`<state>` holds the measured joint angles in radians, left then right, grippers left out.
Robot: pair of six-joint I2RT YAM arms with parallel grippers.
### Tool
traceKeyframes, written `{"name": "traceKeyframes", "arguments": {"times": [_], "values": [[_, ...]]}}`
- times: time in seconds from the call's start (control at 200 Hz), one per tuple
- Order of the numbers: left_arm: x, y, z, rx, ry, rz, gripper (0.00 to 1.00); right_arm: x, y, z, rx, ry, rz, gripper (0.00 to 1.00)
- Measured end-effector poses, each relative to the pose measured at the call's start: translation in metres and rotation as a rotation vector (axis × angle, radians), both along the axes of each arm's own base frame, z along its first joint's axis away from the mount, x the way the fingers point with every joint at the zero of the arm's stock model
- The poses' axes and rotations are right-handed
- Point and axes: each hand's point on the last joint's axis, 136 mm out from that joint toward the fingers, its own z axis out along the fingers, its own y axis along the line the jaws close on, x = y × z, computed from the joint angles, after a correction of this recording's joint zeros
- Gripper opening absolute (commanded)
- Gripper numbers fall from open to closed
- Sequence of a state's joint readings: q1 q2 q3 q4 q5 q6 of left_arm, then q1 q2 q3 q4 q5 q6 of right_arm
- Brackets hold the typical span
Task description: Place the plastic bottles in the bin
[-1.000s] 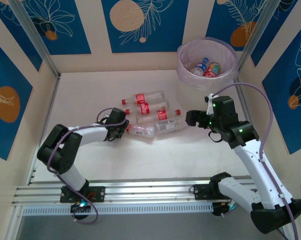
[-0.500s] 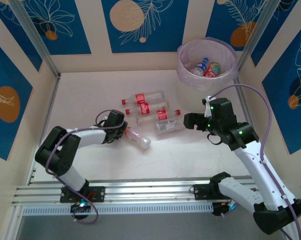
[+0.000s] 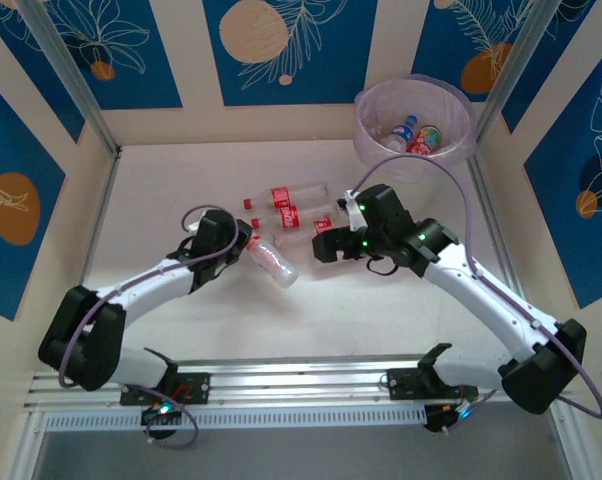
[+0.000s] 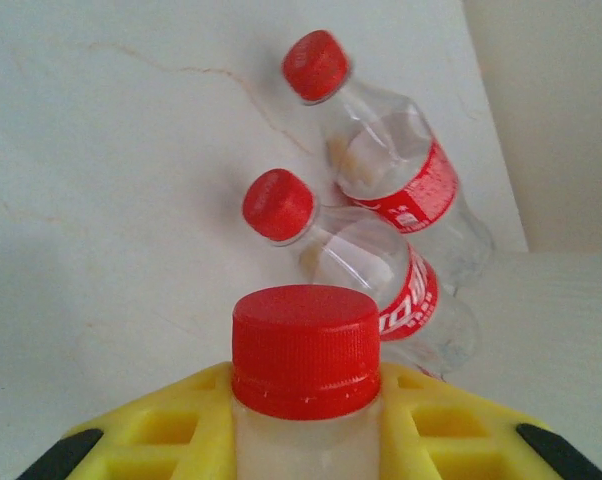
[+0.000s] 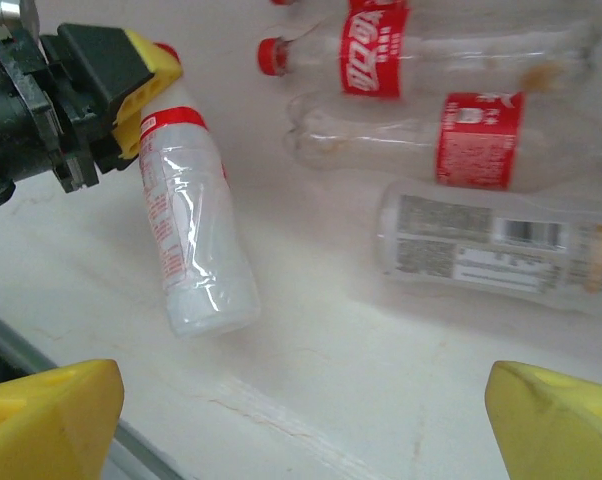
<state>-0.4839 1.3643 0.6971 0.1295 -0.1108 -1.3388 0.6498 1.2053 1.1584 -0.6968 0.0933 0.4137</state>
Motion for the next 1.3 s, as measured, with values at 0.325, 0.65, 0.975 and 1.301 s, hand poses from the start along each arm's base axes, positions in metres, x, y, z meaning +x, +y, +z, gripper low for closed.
{"name": "traceKeyframes", "arguments": {"times": [0.325,0.65,0.975,1.301], "values": [[-0.01,-0.033,0.045,0.023,-0.168,-0.3,0.28,0.007,0.045,-0.006,0.122,0.097,0.098,0.96],[-0.018,-0.069,0.085,-0.087,-0.311,-0.502,0.28,0.015,0.078,-0.004,0.257,0.139,0.163,0.96],[-0.014,-0.076,0.114,-0.178,-0.404,-0.502,0.28,0.022,0.105,-0.019,0.338,0.216,0.211,0.89],[-0.006,-0.077,0.126,-0.212,-0.455,-0.477,0.29,0.021,0.118,-0.023,0.375,0.25,0.231,0.67]]}}
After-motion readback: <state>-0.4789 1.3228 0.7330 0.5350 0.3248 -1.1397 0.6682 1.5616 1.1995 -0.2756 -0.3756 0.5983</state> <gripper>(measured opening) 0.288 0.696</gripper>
